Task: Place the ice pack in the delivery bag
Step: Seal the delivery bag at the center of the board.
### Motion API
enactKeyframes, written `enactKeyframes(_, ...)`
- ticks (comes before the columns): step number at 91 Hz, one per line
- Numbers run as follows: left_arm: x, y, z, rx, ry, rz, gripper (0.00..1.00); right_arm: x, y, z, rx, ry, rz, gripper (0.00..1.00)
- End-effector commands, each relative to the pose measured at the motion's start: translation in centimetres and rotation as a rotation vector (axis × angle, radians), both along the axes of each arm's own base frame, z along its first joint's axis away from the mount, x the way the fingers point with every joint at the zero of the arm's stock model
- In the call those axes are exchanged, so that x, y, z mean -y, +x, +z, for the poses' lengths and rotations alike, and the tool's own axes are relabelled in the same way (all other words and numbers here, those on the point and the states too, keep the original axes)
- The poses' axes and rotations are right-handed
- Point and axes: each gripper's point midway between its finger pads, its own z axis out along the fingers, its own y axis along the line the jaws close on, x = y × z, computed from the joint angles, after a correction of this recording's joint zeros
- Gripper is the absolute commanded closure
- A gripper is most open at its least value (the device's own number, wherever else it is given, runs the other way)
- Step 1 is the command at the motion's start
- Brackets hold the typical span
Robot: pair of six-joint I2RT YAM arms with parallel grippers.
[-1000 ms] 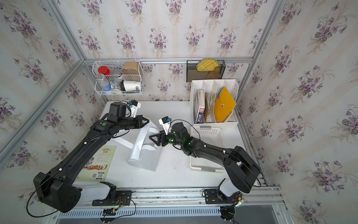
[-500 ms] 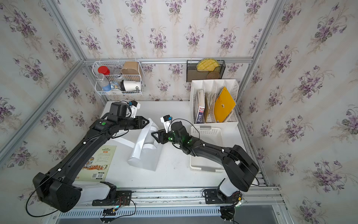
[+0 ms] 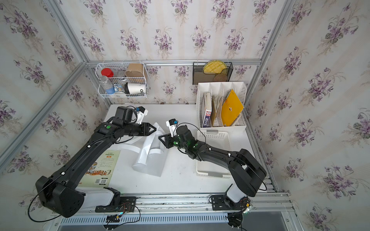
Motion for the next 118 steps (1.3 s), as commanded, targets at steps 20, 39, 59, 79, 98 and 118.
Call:
enactKeyframes(20, -0.2, 0.5, -0.6, -0.025, 0.039, 0.013, 0.92, 0.0, -0.1, 0.6, -0.001, 0.013, -0.003, 0.96)
enactKeyframes(39, -0.5, 1.8, -0.3, -0.022, 0.045, 0.083, 1.00, 1.1, 0.2, 0.7, -0.002, -0.001, -0.057, 1.00)
enactKeyframes(59, 0.1, 1.6, 0.9, -0.017, -0.025, 0.090, 1.00, 2.0, 0.7, 0.5, -0.008, -0.033, -0.114, 1.00)
enactKeyframes(79, 0.3, -0.4, 3.1, -0.029, -0.074, 0.050, 0.57, 2.2, 0.8, 0.4, -0.013, -0.045, -0.121, 1.00)
enactKeyframes(98, -0.2, -2.3, 5.7, -0.017, -0.115, 0.063, 0.46, 2.2, 0.7, 0.5, -0.017, -0.044, -0.120, 1.00)
enactKeyframes(118, -0.2, -3.6, 7.6, -0.070, -0.227, 0.113, 0.48, 2.2, 0.6, 0.5, -0.022, -0.042, -0.118, 1.00)
